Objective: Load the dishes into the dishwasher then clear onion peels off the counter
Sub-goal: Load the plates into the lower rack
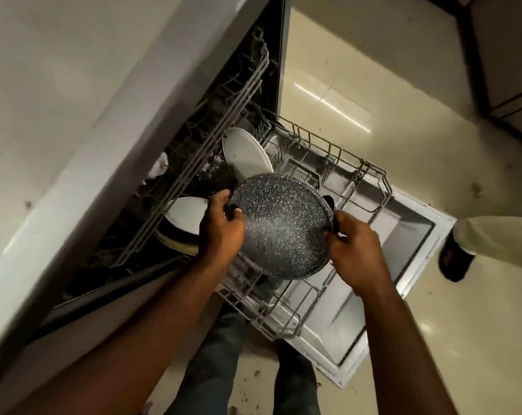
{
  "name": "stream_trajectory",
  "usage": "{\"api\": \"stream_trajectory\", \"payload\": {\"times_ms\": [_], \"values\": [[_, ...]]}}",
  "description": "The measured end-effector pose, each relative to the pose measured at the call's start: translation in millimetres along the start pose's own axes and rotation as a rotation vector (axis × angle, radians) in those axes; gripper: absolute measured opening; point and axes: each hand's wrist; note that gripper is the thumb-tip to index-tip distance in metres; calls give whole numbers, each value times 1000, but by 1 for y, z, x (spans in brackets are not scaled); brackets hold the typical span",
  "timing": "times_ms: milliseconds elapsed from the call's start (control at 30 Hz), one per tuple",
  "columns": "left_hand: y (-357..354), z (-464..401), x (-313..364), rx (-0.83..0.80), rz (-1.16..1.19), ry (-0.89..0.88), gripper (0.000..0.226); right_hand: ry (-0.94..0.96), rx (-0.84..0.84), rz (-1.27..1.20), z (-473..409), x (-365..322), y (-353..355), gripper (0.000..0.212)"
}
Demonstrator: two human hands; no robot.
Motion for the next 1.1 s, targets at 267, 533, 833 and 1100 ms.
{"api": "stream_trajectory", "payload": {"times_ms": [267,533,833,1100], "values": [[-25,-23,-14,-45,-64,-81,46,79,406,-213,-92,-5,-11,37],[-23,-29,-30,-65,-38,-96,45,164,345,-194,-176,-29,-48,38],[-7,-44,-43,-62,-26,-119,46,231,259,3,-223,-47,-99,34],[0,-48,-57,-47,-12,-72,44,303,463,-26,-233,-43,-106,40]]}}
Point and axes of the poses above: each hand's wrist, its own z-axis away from the middle knuckle, its own y-axis out of the back of the hand, x = y × z
